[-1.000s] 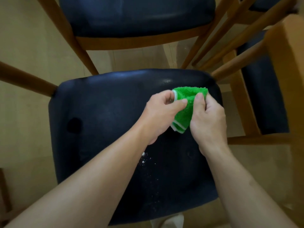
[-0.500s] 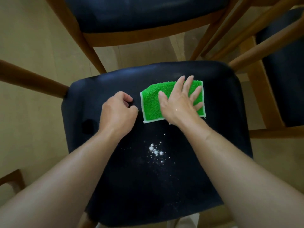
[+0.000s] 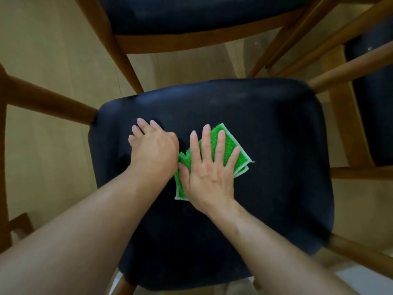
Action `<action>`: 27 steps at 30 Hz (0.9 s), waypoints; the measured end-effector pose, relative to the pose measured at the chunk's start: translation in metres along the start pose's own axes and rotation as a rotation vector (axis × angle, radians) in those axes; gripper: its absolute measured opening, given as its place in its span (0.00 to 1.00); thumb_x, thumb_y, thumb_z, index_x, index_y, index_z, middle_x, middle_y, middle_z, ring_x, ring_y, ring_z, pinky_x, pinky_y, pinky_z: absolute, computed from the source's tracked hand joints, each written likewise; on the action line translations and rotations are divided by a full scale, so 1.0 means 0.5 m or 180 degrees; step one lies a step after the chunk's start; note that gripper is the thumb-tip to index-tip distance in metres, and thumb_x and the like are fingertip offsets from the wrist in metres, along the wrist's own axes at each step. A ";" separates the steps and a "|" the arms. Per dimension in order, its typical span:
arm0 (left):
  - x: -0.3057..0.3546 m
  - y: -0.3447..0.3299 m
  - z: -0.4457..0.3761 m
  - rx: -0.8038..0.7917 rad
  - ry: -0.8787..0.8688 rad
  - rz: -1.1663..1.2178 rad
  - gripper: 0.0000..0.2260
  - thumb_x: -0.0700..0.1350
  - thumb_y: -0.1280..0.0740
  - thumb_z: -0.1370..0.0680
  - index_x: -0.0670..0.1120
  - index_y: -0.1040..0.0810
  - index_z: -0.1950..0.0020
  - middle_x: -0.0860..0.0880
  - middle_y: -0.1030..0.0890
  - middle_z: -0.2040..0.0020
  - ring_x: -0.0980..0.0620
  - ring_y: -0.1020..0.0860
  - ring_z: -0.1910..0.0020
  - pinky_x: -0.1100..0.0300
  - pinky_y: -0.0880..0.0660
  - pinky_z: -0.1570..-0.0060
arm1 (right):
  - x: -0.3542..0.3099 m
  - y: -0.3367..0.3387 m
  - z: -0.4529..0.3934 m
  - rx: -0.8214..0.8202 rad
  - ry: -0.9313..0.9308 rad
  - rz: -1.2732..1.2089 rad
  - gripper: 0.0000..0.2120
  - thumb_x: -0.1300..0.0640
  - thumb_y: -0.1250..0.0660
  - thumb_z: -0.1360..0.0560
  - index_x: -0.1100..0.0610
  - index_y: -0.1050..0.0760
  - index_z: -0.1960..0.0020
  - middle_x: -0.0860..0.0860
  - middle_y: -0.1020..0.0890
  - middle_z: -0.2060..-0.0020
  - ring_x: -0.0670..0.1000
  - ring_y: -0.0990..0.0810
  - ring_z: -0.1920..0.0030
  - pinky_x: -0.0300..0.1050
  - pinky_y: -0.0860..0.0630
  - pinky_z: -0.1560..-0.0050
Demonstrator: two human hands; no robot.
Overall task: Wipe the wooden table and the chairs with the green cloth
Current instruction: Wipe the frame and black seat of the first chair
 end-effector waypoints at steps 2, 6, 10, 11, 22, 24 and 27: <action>0.004 -0.004 -0.009 -0.0057 -0.0071 -0.0108 0.42 0.42 0.28 0.25 0.33 0.54 0.24 0.28 0.56 0.25 0.30 0.51 0.25 0.42 0.44 0.28 | 0.016 0.002 -0.010 -0.0061 0.0215 0.0036 0.37 0.35 0.52 0.23 0.55 0.50 0.21 0.55 0.46 0.21 0.63 0.49 0.23 0.72 0.52 0.30; 0.001 -0.008 -0.023 -0.0251 0.0037 0.0109 0.54 0.54 0.23 0.30 0.33 0.58 0.24 0.29 0.56 0.25 0.31 0.52 0.25 0.42 0.45 0.28 | 0.113 0.071 -0.099 0.0122 0.0194 0.0271 0.44 0.28 0.53 0.26 0.52 0.63 0.21 0.51 0.60 0.21 0.58 0.61 0.22 0.68 0.60 0.27; 0.005 -0.006 -0.029 -0.0246 0.0102 0.0199 0.57 0.54 0.22 0.32 0.30 0.59 0.25 0.27 0.56 0.26 0.31 0.51 0.25 0.41 0.46 0.28 | 0.165 0.124 -0.137 0.0153 -0.0575 0.0183 0.50 0.26 0.51 0.27 0.58 0.67 0.22 0.60 0.64 0.23 0.64 0.66 0.24 0.67 0.64 0.28; 0.005 -0.007 -0.030 -0.0232 0.0081 0.0189 0.57 0.54 0.22 0.33 0.30 0.59 0.25 0.26 0.55 0.26 0.30 0.51 0.25 0.41 0.46 0.28 | 0.162 0.121 -0.125 0.0121 -0.0740 0.0052 0.50 0.27 0.51 0.26 0.60 0.67 0.22 0.62 0.64 0.23 0.64 0.66 0.24 0.65 0.64 0.27; 0.014 -0.003 -0.028 -0.0177 -0.0061 0.0105 0.52 0.52 0.22 0.31 0.31 0.53 0.25 0.25 0.53 0.27 0.28 0.50 0.26 0.40 0.44 0.29 | 0.054 -0.005 0.070 -0.0651 -0.0160 -0.0184 0.43 0.33 0.58 0.25 0.58 0.75 0.26 0.59 0.72 0.26 0.60 0.72 0.25 0.60 0.64 0.26; 0.014 -0.003 -0.027 -0.0233 -0.0037 0.0112 0.52 0.53 0.22 0.32 0.31 0.53 0.25 0.25 0.54 0.26 0.29 0.51 0.26 0.40 0.44 0.28 | 0.054 -0.014 0.089 -0.0784 -0.0041 -0.0100 0.43 0.33 0.57 0.24 0.57 0.75 0.26 0.59 0.73 0.27 0.59 0.73 0.26 0.60 0.64 0.26; 0.011 -0.003 -0.028 -0.0309 0.0051 0.0135 0.54 0.53 0.22 0.32 0.32 0.55 0.24 0.26 0.55 0.26 0.30 0.52 0.25 0.40 0.45 0.28 | 0.093 0.002 0.040 -0.1044 -0.0026 -0.0008 0.46 0.33 0.51 0.22 0.56 0.81 0.30 0.54 0.81 0.32 0.58 0.80 0.31 0.57 0.69 0.27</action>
Point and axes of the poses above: each hand's wrist, its own z-axis away from the middle knuckle, its own y-axis out of the back of the hand, x = y × z, the point moved 10 cm from there along -z, towards the middle knuckle
